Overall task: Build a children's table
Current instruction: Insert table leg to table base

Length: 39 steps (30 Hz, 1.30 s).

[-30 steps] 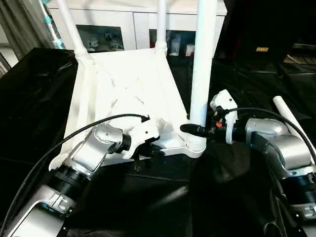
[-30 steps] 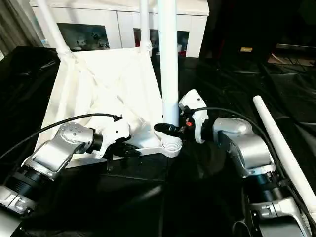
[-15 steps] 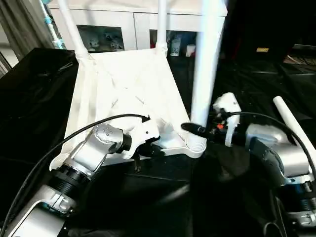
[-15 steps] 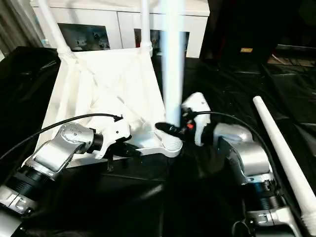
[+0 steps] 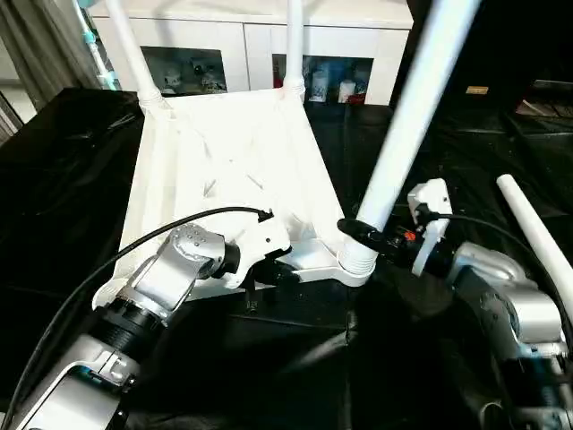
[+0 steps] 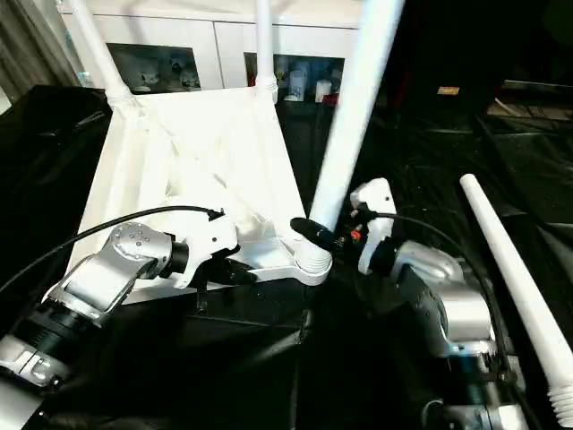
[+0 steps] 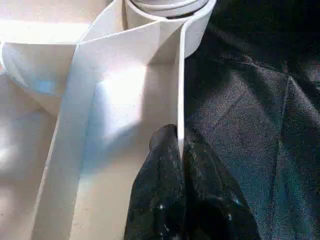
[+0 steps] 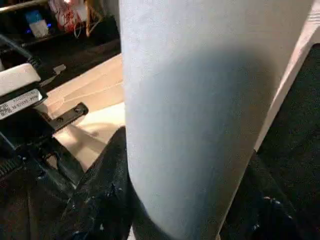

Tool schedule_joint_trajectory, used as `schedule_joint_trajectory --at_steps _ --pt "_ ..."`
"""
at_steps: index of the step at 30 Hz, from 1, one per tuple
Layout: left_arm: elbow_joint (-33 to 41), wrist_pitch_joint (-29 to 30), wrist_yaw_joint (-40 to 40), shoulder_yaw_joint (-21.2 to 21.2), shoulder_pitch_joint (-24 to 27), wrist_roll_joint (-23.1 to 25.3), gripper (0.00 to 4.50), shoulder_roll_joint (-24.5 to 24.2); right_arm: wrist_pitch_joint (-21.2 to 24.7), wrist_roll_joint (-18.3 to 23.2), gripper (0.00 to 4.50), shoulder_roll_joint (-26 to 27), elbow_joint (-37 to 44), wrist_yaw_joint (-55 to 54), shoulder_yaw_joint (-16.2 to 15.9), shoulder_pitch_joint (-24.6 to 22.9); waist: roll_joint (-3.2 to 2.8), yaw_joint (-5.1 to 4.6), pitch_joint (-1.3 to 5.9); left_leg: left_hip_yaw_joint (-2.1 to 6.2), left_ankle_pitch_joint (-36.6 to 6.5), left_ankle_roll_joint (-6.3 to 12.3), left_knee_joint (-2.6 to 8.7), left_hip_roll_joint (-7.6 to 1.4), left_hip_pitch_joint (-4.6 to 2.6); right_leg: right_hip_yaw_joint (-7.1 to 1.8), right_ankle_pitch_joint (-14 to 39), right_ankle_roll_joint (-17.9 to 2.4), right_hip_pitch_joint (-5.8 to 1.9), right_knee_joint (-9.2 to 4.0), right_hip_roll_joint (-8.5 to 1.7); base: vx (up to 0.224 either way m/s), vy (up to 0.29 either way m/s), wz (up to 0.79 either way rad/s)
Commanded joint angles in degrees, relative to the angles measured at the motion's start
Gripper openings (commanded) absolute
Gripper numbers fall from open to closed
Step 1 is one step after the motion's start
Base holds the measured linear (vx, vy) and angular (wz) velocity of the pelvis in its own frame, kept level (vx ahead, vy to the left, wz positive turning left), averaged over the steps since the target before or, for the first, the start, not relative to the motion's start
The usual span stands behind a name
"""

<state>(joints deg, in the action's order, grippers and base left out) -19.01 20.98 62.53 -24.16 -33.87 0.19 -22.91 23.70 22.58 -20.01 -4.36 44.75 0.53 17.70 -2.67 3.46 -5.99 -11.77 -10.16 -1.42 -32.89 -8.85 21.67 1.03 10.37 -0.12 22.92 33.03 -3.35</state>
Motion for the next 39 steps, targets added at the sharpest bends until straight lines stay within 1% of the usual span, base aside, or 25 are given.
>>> schedule_joint_trajectory --at_steps 1,2,3,4,5,6,7,8,9,10,12,13,14,18,19,23,27,28,29,31,32,33,36,37,39 --pt "-3.2 1.1 -1.7 -0.2 -0.2 1.8 0.00 -0.4 1.4 -1.8 1.84 0.2 -2.3 -1.3 -1.3 -3.8 -0.71 -0.11 1.85 3.18 -26.2 -1.95 5.58 -4.64 -2.00 -2.69 28.7 -9.5 -0.24 -5.48 -5.44 0.000 0.000 0.00" --pt "-3.2 1.1 -1.7 -0.2 -0.2 1.8 0.00 -0.4 1.4 -1.8 1.84 0.2 -2.3 -1.3 -1.3 -3.8 -0.53 -0.19 1.83 3.11 -26.4 -2.00 5.65 -4.64 -2.05 -2.66 29.0 -9.2 -0.20 -5.62 -5.36 0.000 0.000 0.00" --pt "-3.3 1.1 -1.7 -0.2 -0.3 1.8 0.00 -0.4 1.4 -1.8 1.84 0.2 -2.3 -1.3 -1.2 -3.8 -0.53 -0.19 1.83 3.11 -26.4 -2.00 5.65 -4.64 -2.05 -2.66 29.0 -9.2 -0.20 -5.62 -5.36 0.000 0.000 0.00" --pt "-3.7 0.8 -1.7 -0.2 -0.6 1.8 0.00 -0.2 1.0 -1.9 1.84 0.6 -1.7 -1.7 -1.1 -4.8 -0.62 -0.21 1.49 3.16 -28.0 -1.94 5.63 -4.48 -2.30 -2.72 32.4 -8.3 0.12 -6.06 -5.45 0.000 0.000 0.00" --pt "-3.7 0.8 -1.7 -0.2 -0.6 1.8 0.00 -0.2 1.0 -1.9 1.84 0.6 -1.7 -1.7 -1.1 -4.8 -0.62 -0.21 1.49 3.16 -28.0 -1.94 5.63 -4.48 -2.30 -2.72 32.4 -8.3 0.12 -6.06 -5.45 0.000 0.000 0.00" --pt "-4.1 0.7 -1.7 -0.2 -0.8 1.9 0.00 -0.1 0.7 -2.0 1.84 0.8 -1.3 -2.0 -0.9 -5.3 -0.72 -0.33 1.10 3.39 -30.2 -2.01 5.74 -4.32 -2.74 -2.63 37.7 -6.8 0.42 -6.63 -5.46 0.000 0.000 0.00" --pt "-4.5 0.4 -1.8 -0.2 -1.1 1.9 0.00 0.1 -0.1 -2.1 1.84 1.4 -0.1 -2.9 -0.7 -6.4 -0.91 -0.25 1.16 3.56 -30.2 -2.05 5.81 -4.35 -2.78 -2.61 38.4 -6.3 0.31 -6.67 -5.59 0.000 0.000 0.00" --pt "-4.7 0.4 -1.8 -0.2 -1.3 2.0 0.00 0.2 -0.4 -2.2 1.84 1.5 0.1 -3.1 -0.7 -6.6 -1.02 -0.16 1.40 3.60 -29.3 -1.96 5.97 -4.43 -2.81 -2.68 37.7 -5.9 0.21 -6.72 -5.60 0.000 0.000 0.00" --pt "-5.0 0.3 -1.8 -0.2 -1.5 2.0 0.00 0.3 -0.7 -2.4 1.84 1.6 0.3 -3.3 -0.9 -6.8 -0.91 -0.18 1.49 3.52 -28.7 -1.83 6.09 -4.47 -2.82 -2.65 36.6 -6.0 0.14 -6.78 -5.52 0.000 0.000 0.00" --pt "-5.1 0.2 -1.8 -0.2 -1.6 2.0 0.00 0.3 -1.1 -2.8 1.84 1.5 0.6 -3.4 -1.3 -7.1 -0.98 -0.23 1.63 3.40 -27.0 -1.58 6.28 -4.50 -2.59 -2.60 33.5 -6.6 -0.17 -6.61 -5.42 0.000 0.000 0.00" --pt "-5.4 0.0 -1.8 -0.3 -1.8 2.1 0.00 0.5 -1.7 -3.3 1.84 1.3 0.8 -3.5 -1.8 -7.4 -1.14 -0.24 1.49 3.27 -26.4 -1.33 6.38 -4.51 -2.37 -2.61 31.5 -7.4 -0.12 -6.46 -5.32 0.000 0.000 0.00" --pt "-5.5 -0.1 -1.9 -0.3 -1.8 2.1 0.00 0.5 -2.0 -3.7 1.84 1.1 1.1 -3.5 -2.2 -7.6 -1.22 -0.21 1.46 3.23 -26.9 -1.40 6.29 -4.48 -2.53 -2.70 31.9 -7.7 0.01 -6.51 -5.38 0.000 0.000 0.00" --pt "-5.5 -0.1 -1.8 -0.3 -1.8 2.2 0.00 0.5 -2.2 -4.1 1.84 0.9 1.5 -3.7 -2.7 -7.8 -1.28 -0.28 1.45 3.28 -26.9 -1.40 6.34 -4.44 -2.41 -2.69 32.1 -7.8 -0.13 -6.49 -5.38 0.000 0.000 0.00" --pt "-5.9 -0.5 -1.7 -0.6 -2.1 2.4 0.00 0.7 -2.2 -5.7 1.84 0.0 2.3 -3.5 -4.6 -7.8 -1.41 -0.24 1.52 3.36 -27.1 -1.35 6.31 -4.46 -2.50 -2.78 33.4 -7.4 -0.09 -6.62 -5.55 0.000 0.000 0.00" --pt "-6.0 -0.6 -1.6 -0.6 -2.1 2.4 0.00 0.7 -2.1 -5.9 1.84 -0.1 2.4 -3.4 -4.9 -7.7 -1.34 -0.28 1.52 3.37 -26.9 -1.31 6.34 -4.47 -2.44 -2.77 33.3 -7.3 -0.12 -6.58 -5.52 0.000 0.000 0.00" --pt "-6.9 -1.2 -1.3 -0.8 -2.5 2.7 0.00 0.7 -1.1 -6.7 1.84 -1.1 2.8 -2.7 -6.5 -7.1 -1.54 -0.31 1.56 3.35 -26.9 -1.20 6.34 -4.48 -2.39 -2.76 33.0 -7.4 -0.13 -6.56 -5.46 0.000 0.000 0.00" --pt "-7.5 -1.7 -1.2 -0.9 -2.8 2.8 0.00 0.7 0.3 -7.3 1.84 -2.3 2.8 -1.2 -8.5 -6.2 -1.41 -0.35 1.66 3.29 -26.9 -1.16 6.25 -4.39 -2.48 -2.76 34.2 -6.9 -0.06 -6.66 -5.45 0.000 0.000 0.00" --pt "-7.7 -1.9 -1.3 -1.0 -2.9 2.8 0.00 0.6 1.1 -7.6 1.84 -2.8 2.6 -0.3 -9.6 -5.6 -1.13 -0.32 1.77 3.32 -26.4 -0.92 6.16 -4.43 -2.50 -2.80 34.5 -7.0 -0.14 -6.65 -5.58 0.000 0.000 0.00" --pt "-7.7 -2.0 -1.3 -1.0 -2.9 2.9 0.00 0.7 1.3 -7.6 1.84 -2.9 2.5 -0.1 -9.8 -5.5 -1.10 -0.33 1.75 3.28 -26.0 -0.76 6.14 -4.46 -2.45 -2.84 34.7 -7.0 -0.11 -6.69 -5.59 0.000 0.000 0.00" --pt "-7.7 -2.0 -1.3 -1.0 -2.9 2.8 0.00 0.7 1.6 -7.6 1.84 -3.1 2.4 0.3 -10.1 -5.4 -1.26 -0.29 1.75 3.31 -25.9 -0.69 6.14 -4.48 -2.42 -2.83 34.9 -6.9 -0.07 -6.71 -5.62 0.000 0.000 0.00" --pt "-7.5 -1.9 -1.4 -1.1 -2.7 2.8 0.00 0.6 2.1 -7.8 1.84 -3.4 2.3 0.7 -10.7 -5.2 -0.58 -0.31 1.92 3.28 -25.4 -0.48 6.11 -4.50 -2.35 -2.84 34.7 -7.0 -0.21 -6.68 -5.64 0.000 0.000 0.00" --pt "-7.3 -1.8 -1.4 -1.0 -2.6 2.8 0.00 0.6 2.5 -7.9 1.84 -3.8 2.1 1.2 -11.4 -4.9 -0.71 -0.24 1.96 3.32 -24.9 -0.37 6.10 -4.54 -2.34 -2.87 34.3 -7.2 -0.24 -6.52 -5.68 0.000 0.000 0.00" --pt "-6.8 -1.7 -1.6 -0.9 -2.2 2.7 0.00 0.4 3.4 -8.2 1.84 -3.9 0.8 1.7 -12.6 -3.9 -0.80 -0.26 1.98 3.21 -24.5 -0.40 6.12 -4.59 -2.29 -2.85 32.4 -7.8 -0.18 -6.36 -5.55 0.000 0.000 0.00" --pt "-6.7 -1.7 -1.6 -0.8 -2.0 2.7 0.00 0.3 3.2 -8.5 1.84 -3.8 0.3 1.8 -12.8 -3.6 -0.43 -0.30 2.00 3.29 -24.5 -0.38 6.13 -4.54 -2.12 -2.80 32.3 -8.0 -0.31 -6.19 -5.60 0.000 0.000 0.00" --pt "-6.5 -1.5 -1.6 -0.7 -1.8 2.6 0.00 0.2 3.0 -8.9 1.84 -3.6 -0.8 2.0 -13.0 -2.9 -0.47 -0.44 1.94 3.31 -25.2 -0.51 6.12 -4.54 -2.19 -2.79 33.5 -7.8 -0.24 -6.39 -5.71 0.000 0.000 0.00"
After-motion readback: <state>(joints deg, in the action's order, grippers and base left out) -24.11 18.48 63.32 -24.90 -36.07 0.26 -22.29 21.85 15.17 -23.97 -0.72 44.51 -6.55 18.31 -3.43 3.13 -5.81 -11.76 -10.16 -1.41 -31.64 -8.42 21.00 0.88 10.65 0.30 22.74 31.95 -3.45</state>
